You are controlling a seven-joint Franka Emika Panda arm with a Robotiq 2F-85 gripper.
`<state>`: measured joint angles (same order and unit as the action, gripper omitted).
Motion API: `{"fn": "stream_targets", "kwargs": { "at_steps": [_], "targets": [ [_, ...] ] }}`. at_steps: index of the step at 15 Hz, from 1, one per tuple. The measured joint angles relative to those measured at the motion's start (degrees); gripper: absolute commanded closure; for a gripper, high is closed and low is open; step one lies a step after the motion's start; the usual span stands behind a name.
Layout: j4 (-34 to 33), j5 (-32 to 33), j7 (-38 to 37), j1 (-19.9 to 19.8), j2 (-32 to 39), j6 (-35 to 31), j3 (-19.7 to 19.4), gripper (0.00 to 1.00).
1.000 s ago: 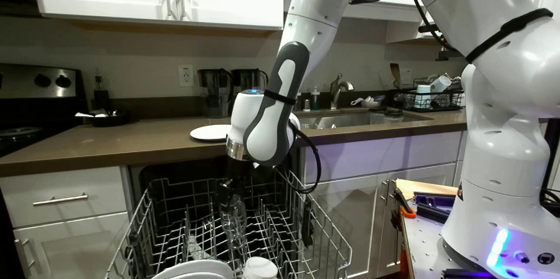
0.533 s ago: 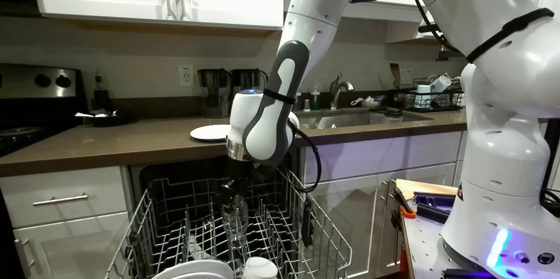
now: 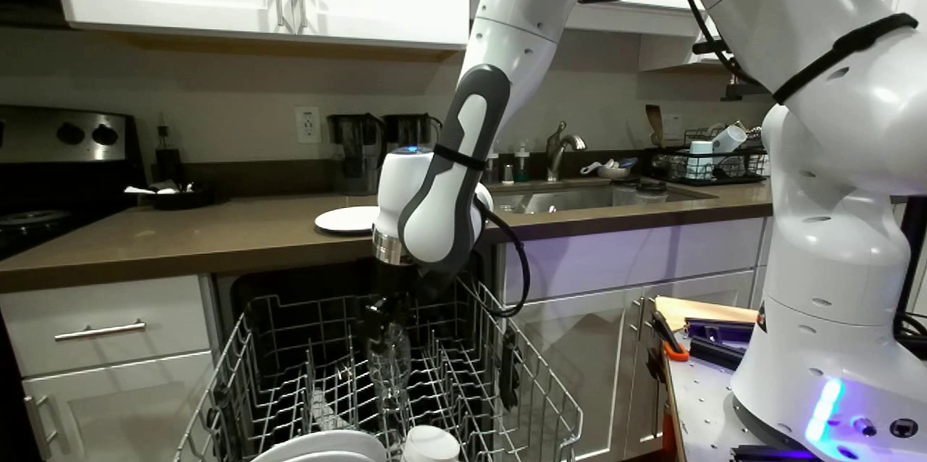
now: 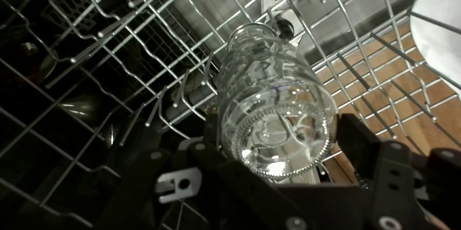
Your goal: Take the two white plates one after the other and put them vertically in the dishwasher then move the glass bottle to the right
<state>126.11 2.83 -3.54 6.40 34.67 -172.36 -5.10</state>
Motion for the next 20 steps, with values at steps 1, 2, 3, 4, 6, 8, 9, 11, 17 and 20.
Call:
{"fn": "stream_targets", "kwargs": {
  "at_steps": [1, 2, 3, 4, 6, 8, 9, 11, 17, 20],
  "targets": [
    [0.0, 0.0, 0.0, 0.0, 0.0, 0.1, 0.0, 0.22],
    [0.0, 0.0, 0.0, 0.0, 0.0, 0.3, 0.0, 0.17],
    [-0.1, 0.0, 0.0, 0.0, 0.0, 0.4, 0.0, 0.05],
    [-0.1, 0.0, 0.0, 0.0, 0.0, 0.6, 0.0, 0.07],
    [-0.2, 0.0, 0.0, 0.0, 0.0, 1.4, 0.0, 0.00],
    [-0.2, 0.0, 0.0, 0.0, 0.5, 2.0, 0.0, 0.00],
    [-0.2, 0.0, 0.0, 0.0, 0.7, 2.0, -0.1, 0.00],
    [-0.2, 0.1, 0.0, 0.0, 0.9, 2.0, -0.4, 0.03],
    [-0.2, 0.1, 0.0, 0.0, 1.4, 2.1, -0.7, 0.00],
    [-0.4, 0.1, 0.0, 0.0, 2.0, 2.5, -0.3, 0.00]
  ]
}}
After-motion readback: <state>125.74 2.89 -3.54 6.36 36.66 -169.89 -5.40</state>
